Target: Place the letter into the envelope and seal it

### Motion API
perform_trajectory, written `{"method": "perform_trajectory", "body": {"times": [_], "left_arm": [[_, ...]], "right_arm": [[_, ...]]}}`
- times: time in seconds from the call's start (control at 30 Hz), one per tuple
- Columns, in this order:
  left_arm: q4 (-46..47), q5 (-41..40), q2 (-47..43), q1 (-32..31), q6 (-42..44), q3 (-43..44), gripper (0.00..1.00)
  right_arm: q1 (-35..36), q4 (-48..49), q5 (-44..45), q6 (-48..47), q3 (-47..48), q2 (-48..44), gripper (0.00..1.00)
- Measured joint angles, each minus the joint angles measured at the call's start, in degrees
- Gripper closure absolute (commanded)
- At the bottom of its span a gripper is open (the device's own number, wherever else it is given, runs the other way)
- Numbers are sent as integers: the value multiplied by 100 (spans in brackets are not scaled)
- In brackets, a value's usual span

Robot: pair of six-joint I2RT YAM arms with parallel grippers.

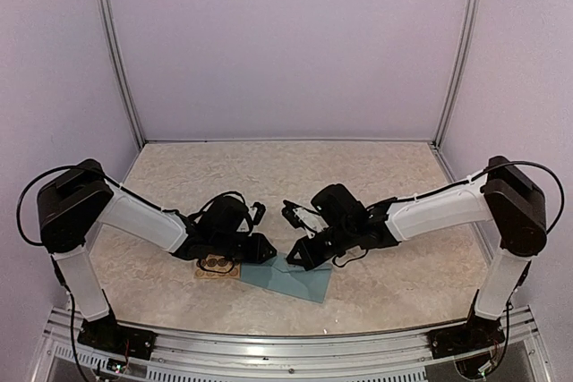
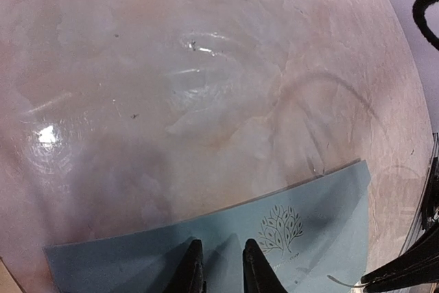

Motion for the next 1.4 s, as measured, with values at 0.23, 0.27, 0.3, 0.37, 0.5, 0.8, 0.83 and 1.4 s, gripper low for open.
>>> {"method": "perform_trajectory", "body": {"times": [0.23, 0.27, 0.3, 0.37, 0.5, 0.8, 0.83, 1.4], "left_arm": [[92, -4, -2, 0, -15, -46, 81], [96, -4, -2, 0, -15, -50, 81], [98, -4, -2, 0, -17, -50, 81], [103, -2, -2, 0, -17, -55, 81], [107, -4, -2, 0, -17, -55, 81], [107, -4, -2, 0, -17, -55, 81], [107, -4, -2, 0, -17, -55, 81], [107, -4, -2, 0, -17, -55, 82]], "right_arm": [[76, -35, 181, -140, 227, 251, 100], [85, -48, 208, -162, 260, 291, 100], [98, -81, 243, -177, 295, 326, 100], [122, -142, 306, -208, 332, 372, 100], [177, -289, 420, -251, 407, 417, 100], [240, -439, 570, -348, 514, 542, 100], [245, -457, 581, -356, 520, 562, 100], [280, -546, 562, -382, 573, 774, 100]]}}
